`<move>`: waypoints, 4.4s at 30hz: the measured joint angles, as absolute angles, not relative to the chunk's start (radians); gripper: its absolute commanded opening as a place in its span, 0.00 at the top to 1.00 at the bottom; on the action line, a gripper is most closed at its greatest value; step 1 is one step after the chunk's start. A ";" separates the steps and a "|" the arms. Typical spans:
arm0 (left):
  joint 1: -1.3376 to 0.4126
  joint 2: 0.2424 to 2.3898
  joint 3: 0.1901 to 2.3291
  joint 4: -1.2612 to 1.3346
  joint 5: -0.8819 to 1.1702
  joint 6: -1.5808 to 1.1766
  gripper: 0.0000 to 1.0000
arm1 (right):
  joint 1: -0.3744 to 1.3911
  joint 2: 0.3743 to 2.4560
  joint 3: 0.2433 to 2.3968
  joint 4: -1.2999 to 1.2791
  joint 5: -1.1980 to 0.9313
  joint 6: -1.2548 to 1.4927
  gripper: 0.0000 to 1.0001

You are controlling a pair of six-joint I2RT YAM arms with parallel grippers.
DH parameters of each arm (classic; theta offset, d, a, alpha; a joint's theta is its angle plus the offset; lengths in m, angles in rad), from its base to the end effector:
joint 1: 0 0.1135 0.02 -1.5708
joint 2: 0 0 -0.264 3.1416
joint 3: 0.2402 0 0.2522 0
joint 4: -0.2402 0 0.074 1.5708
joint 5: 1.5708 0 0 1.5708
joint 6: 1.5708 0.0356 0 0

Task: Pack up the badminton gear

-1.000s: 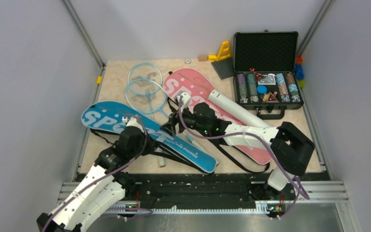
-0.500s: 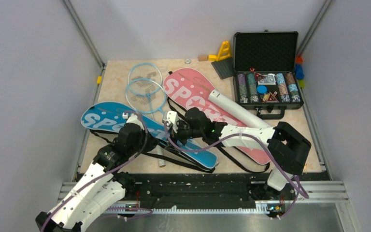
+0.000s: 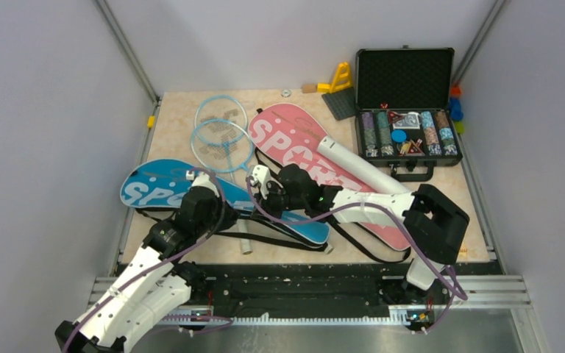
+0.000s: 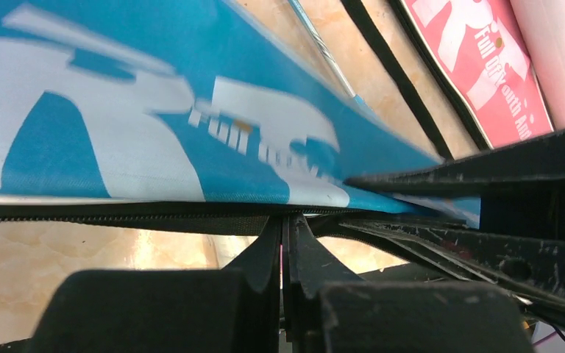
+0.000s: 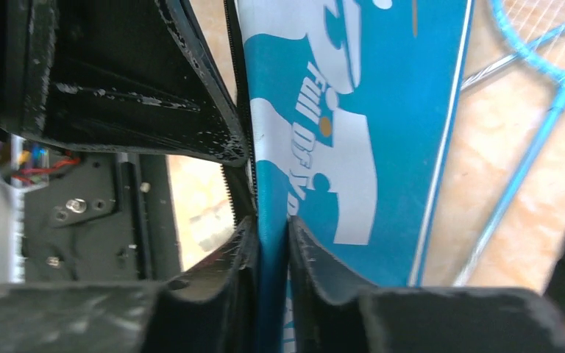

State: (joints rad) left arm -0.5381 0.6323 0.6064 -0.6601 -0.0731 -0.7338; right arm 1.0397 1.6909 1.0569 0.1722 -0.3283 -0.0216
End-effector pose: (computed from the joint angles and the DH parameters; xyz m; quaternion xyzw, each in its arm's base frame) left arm 0.1200 -0.0686 0.2538 -0.1038 0.8973 -0.2275 0.3638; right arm 0.1830 0.3343 0.2308 -0.4987 0.6799 0.3745 0.3859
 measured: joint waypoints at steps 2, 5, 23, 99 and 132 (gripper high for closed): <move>-0.538 0.631 0.606 -0.661 -0.075 -0.733 1.00 | 1.036 1.692 1.057 0.176 -0.352 0.016 1.00; -0.538 0.621 0.606 -0.667 -0.076 -0.733 1.00 | 1.011 1.697 1.056 0.195 -0.405 0.102 1.00; -0.544 0.654 0.608 -0.609 0.054 -0.722 1.00 | 0.719 1.339 0.622 0.471 -0.199 0.627 1.00; -0.499 1.158 0.641 -0.285 -0.487 -0.830 0.14 | 0.743 0.845 0.357 0.307 0.061 0.684 0.96; -0.481 1.519 1.242 -0.483 -0.347 -0.557 1.00 | 0.960 1.491 0.965 0.109 0.425 -0.039 1.00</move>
State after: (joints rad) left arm -0.4808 1.5188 1.2419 -0.4831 -0.3470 -0.5571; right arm 0.9600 1.4906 0.9649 0.1089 0.4252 -0.0387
